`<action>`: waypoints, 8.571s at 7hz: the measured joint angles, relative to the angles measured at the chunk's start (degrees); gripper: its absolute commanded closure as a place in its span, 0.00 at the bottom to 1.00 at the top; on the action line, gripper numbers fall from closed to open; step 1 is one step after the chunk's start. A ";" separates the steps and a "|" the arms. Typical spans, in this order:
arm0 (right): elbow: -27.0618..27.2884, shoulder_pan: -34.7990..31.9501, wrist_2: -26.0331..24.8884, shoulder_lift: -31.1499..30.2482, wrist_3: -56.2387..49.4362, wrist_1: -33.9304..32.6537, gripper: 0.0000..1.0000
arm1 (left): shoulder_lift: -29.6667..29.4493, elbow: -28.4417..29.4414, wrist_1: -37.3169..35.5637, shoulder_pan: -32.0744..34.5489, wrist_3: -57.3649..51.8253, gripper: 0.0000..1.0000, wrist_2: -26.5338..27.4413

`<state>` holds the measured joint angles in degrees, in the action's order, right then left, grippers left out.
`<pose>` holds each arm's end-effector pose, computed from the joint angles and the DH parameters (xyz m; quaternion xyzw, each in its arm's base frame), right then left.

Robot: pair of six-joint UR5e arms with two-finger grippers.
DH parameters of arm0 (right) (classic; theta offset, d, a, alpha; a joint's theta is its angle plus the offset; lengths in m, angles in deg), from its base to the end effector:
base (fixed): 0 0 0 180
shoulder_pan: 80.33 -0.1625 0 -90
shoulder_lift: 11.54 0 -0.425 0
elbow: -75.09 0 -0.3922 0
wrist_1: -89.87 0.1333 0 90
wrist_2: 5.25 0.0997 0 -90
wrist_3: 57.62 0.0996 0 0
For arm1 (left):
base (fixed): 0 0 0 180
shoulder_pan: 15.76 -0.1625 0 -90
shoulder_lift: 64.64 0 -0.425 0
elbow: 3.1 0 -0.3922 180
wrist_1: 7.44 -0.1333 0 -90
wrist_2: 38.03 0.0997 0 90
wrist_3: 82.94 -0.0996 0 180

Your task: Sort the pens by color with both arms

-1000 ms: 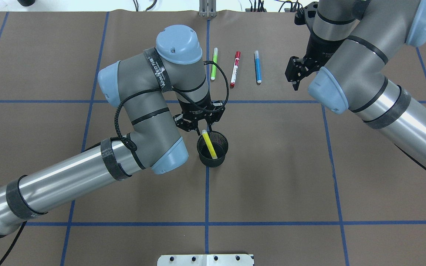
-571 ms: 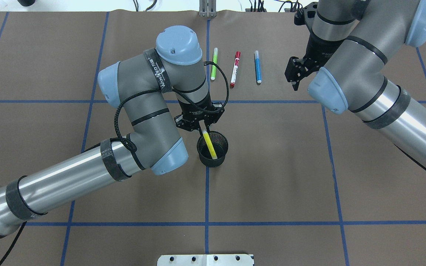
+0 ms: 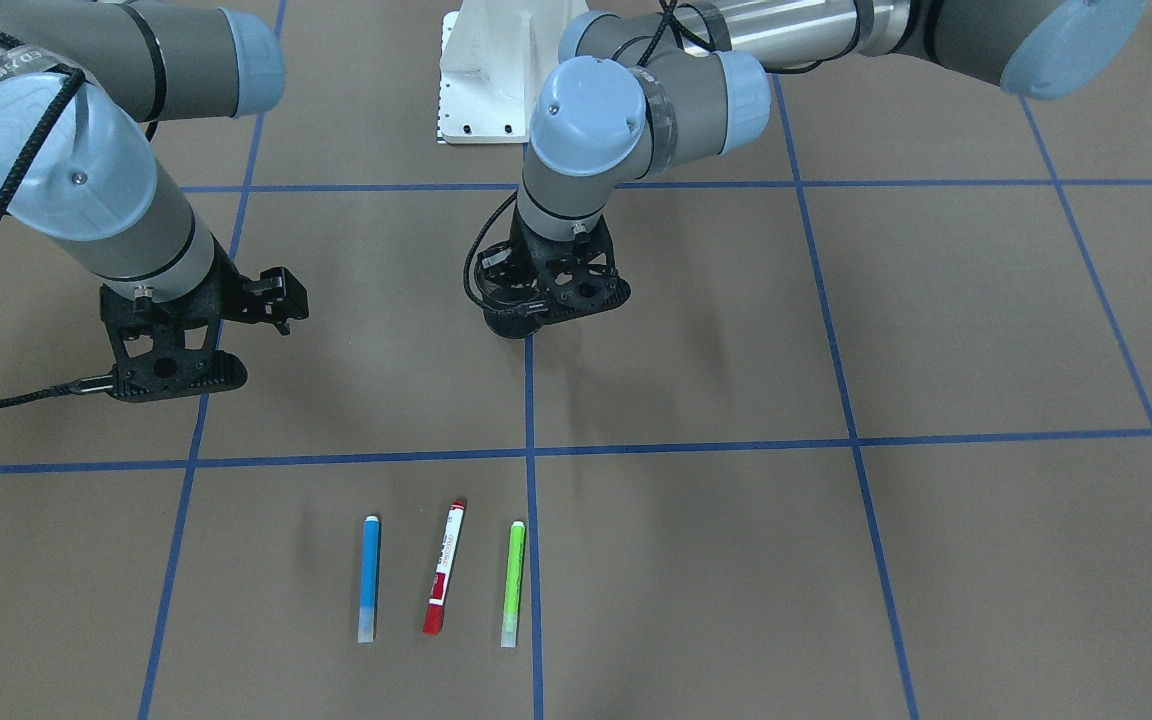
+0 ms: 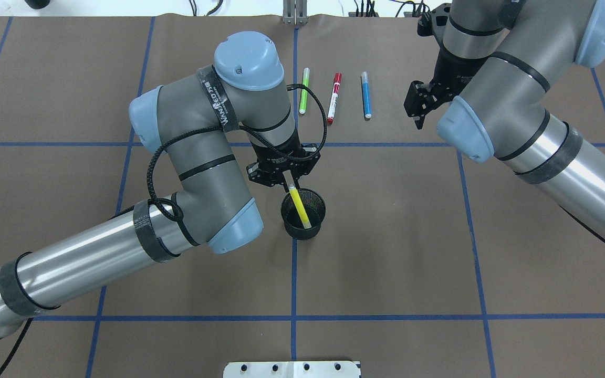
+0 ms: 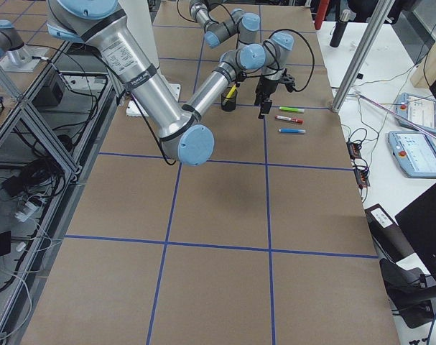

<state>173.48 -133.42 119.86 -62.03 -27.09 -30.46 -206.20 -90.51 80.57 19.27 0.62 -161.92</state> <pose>-0.3314 -0.5678 0.2470 -0.0444 -0.3288 -0.0984 0.9382 0.5440 -0.4763 0.1144 -0.1150 0.4512 -0.1040 0.8788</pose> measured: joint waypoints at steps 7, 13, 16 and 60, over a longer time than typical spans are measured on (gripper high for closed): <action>0.18 0.00 -0.29 0.04 0.17 0.08 0.00 | 1.99 -12.54 2.14 8.47 -0.26 1.00 6.26; 0.05 0.00 -0.47 0.04 0.23 0.15 0.00 | 5.55 -0.68 32.12 8.77 3.26 1.00 33.90; -0.01 0.00 -0.47 -0.02 0.23 0.17 0.00 | 5.19 13.54 48.45 6.56 4.61 1.00 48.56; -4.60 -37.44 7.77 -42.07 -33.46 30.60 0.00 | 40.45 6.29 0.49 59.60 -95.69 0.00 -10.02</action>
<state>168.88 -170.86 127.63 -104.10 -60.55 0.15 -165.75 -84.22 81.06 78.87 -95.07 -171.93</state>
